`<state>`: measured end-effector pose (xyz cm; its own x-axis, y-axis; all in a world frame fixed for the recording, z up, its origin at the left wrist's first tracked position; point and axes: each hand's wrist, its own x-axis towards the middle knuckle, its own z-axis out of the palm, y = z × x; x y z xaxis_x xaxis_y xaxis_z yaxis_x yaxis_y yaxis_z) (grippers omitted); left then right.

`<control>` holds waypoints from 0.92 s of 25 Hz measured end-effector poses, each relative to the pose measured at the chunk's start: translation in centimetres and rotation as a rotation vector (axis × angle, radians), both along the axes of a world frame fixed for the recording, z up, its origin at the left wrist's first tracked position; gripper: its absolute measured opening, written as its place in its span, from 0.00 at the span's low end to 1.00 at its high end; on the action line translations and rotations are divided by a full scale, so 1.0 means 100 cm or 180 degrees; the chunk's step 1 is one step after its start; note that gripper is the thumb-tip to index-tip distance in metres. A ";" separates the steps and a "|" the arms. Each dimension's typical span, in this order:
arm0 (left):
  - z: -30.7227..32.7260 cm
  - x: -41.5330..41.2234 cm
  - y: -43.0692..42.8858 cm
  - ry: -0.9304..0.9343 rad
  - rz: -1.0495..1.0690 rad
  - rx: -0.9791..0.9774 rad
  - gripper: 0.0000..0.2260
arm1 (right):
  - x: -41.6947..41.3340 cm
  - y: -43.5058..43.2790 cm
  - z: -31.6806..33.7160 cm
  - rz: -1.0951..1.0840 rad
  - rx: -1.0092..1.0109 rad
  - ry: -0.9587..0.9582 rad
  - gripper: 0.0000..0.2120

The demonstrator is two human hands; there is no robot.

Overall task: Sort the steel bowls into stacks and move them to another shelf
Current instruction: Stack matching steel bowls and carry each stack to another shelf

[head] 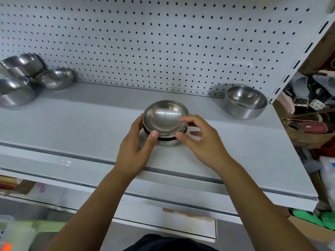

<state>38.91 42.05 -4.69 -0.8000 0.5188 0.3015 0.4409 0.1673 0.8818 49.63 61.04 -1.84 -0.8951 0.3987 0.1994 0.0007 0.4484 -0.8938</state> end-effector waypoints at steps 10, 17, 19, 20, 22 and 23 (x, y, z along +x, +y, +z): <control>0.004 0.004 0.002 -0.0137 0.0185 0.0380 0.19 | -0.005 -0.016 -0.006 0.0154 -0.0547 -0.0338 0.55; 0.010 0.001 -0.024 -0.0611 0.0614 0.1015 0.20 | -0.037 -0.042 -0.002 0.0345 -0.0746 -0.0076 0.45; 0.012 -0.003 -0.043 -0.0678 0.0862 0.1038 0.20 | -0.052 -0.059 -0.001 0.0501 -0.0764 -0.0105 0.45; 0.013 -0.006 -0.054 -0.0681 0.0971 0.1023 0.21 | -0.060 -0.069 0.000 0.0583 -0.0759 -0.0111 0.45; 0.016 -0.014 -0.076 -0.0645 0.1130 0.0973 0.21 | -0.075 -0.088 -0.002 0.0718 -0.0759 -0.0123 0.45; 0.018 -0.019 -0.087 -0.0618 0.1205 0.0945 0.21 | -0.084 -0.099 -0.003 0.0776 -0.0767 -0.0129 0.44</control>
<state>37.04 33.38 -2.91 -0.9709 0.0968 0.2190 0.2213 0.0137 0.9751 41.28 51.15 -2.09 -0.9751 0.2035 0.0877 -0.0427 0.2157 -0.9755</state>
